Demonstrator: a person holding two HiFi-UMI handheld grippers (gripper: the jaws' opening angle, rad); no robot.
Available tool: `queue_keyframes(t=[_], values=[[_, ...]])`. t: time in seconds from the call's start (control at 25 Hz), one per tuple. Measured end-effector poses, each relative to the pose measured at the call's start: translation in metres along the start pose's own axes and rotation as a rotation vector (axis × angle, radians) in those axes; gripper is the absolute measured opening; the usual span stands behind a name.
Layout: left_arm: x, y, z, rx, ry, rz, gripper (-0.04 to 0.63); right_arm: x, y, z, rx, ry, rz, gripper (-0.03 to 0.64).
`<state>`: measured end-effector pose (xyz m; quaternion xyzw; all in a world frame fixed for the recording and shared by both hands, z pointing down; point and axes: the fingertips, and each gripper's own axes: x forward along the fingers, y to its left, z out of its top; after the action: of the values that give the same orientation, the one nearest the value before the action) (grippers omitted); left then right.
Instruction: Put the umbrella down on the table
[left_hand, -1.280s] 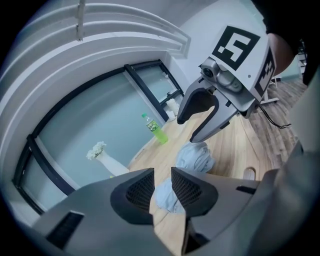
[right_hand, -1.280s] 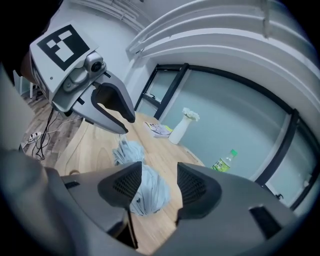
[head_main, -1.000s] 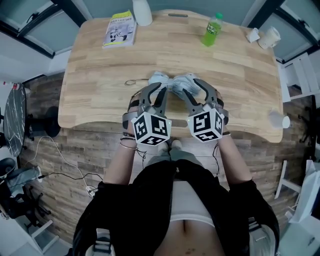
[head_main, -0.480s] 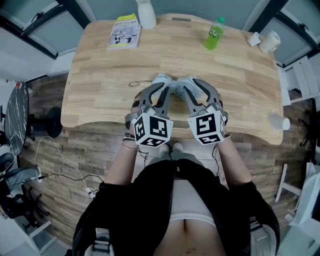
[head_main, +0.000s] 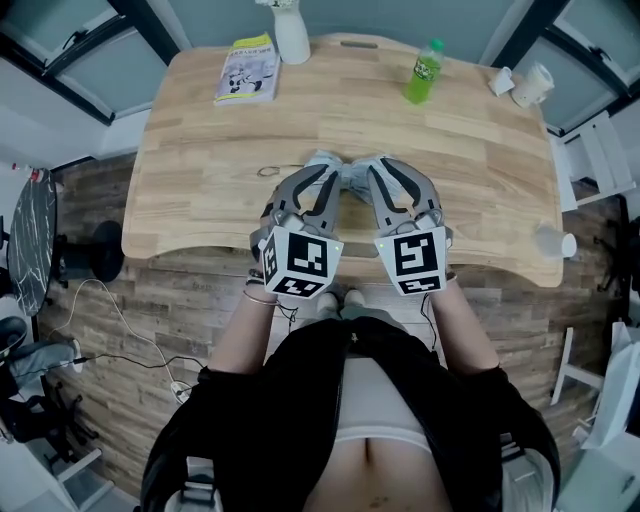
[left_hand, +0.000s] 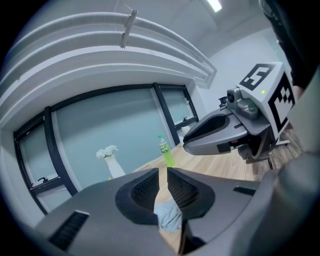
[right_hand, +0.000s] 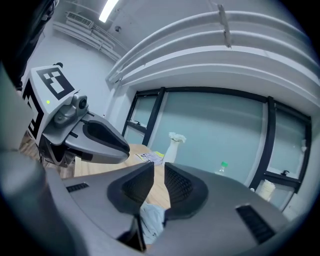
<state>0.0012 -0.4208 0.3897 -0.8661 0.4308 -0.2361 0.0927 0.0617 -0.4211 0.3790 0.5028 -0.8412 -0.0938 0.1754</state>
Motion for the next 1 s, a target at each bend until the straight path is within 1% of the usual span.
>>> queue_keyframes(t=[0.16, 0.32, 0.56, 0.72, 0.84, 1.0], values=[[-0.008, 0.005, 0.008, -0.033, -0.034, 0.0, 0.04, -0.005, 0.001, 0.011, 0.031, -0.027, -0.014, 0.063], [-0.014, 0.009, 0.011, -0.046, -0.049, 0.001, 0.029, -0.008, 0.005, 0.019, 0.042, -0.045, -0.02, 0.055], [-0.029, 0.011, 0.011, -0.047, -0.063, -0.01, 0.017, -0.01, 0.019, 0.025, 0.049, -0.052, -0.032, 0.041], [-0.038, 0.012, 0.006, -0.019, -0.057, -0.003, 0.014, -0.013, 0.029, 0.029, 0.063, -0.063, -0.04, 0.037], [-0.046, 0.011, 0.0, -0.011, -0.048, -0.01, 0.014, -0.016, 0.033, 0.033, 0.065, -0.072, -0.069, 0.035], [-0.054, 0.01, -0.006, -0.018, -0.048, -0.022, 0.012, -0.021, 0.035, 0.037, 0.107, -0.088, -0.105, 0.034]])
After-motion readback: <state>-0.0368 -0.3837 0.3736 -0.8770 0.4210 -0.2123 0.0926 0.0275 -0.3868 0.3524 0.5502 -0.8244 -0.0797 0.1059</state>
